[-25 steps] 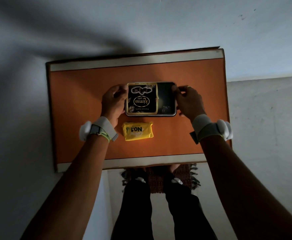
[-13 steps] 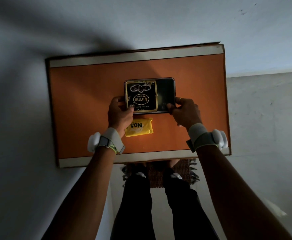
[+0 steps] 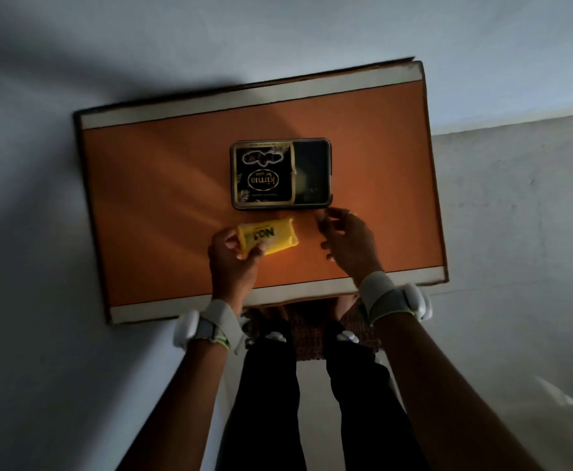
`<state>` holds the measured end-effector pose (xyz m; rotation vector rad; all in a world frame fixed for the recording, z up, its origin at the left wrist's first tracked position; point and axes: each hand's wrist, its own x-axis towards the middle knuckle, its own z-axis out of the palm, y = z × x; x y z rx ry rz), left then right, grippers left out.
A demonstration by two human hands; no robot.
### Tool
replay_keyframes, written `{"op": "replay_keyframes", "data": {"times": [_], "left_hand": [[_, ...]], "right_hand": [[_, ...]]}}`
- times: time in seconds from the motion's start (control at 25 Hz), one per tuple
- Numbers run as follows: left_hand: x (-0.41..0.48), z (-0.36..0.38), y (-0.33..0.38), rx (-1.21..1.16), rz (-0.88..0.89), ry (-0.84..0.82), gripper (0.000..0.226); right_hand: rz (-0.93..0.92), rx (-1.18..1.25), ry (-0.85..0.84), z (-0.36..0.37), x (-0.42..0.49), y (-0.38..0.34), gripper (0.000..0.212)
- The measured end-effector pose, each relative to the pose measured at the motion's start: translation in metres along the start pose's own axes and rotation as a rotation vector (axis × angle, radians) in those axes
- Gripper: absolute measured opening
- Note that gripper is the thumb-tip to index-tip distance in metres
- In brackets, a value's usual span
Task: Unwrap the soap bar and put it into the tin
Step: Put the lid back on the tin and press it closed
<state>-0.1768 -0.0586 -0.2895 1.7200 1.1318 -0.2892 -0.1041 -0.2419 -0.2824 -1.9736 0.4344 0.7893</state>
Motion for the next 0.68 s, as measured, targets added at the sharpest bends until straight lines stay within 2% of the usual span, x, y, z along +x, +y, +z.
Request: {"op": "replay_keyframes", "data": {"times": [0.08,0.16,0.32,0.44,0.56,0.68], "left_hand": [[-0.021,0.022,-0.002,0.012,0.034,-0.056,0.050],[-0.039,0.049,0.003,0.031,0.089,-0.114,0.048],[-0.053,0.098,0.035,0.114,0.252,-0.270,0.043],[-0.049,0.147,0.071,0.263,0.519,-0.327,0.042],[-0.019,0.190,0.102,0.449,0.797,-0.202,0.052],[0.023,0.224,0.114,0.645,0.873,0.049,0.063]], "right_hand": [[-0.022,0.034,-0.027,0.003,-0.010,0.012,0.048],[-0.025,0.036,0.014,-0.006,-0.013,0.021,0.047],[-0.007,0.149,0.247,-0.060,0.001,0.039,0.035],[0.071,0.279,0.443,-0.124,0.022,0.060,0.026],[0.115,0.535,0.619,-0.171,0.056,0.080,0.016],[0.215,0.670,0.729,-0.194,0.096,0.102,0.015]]}}
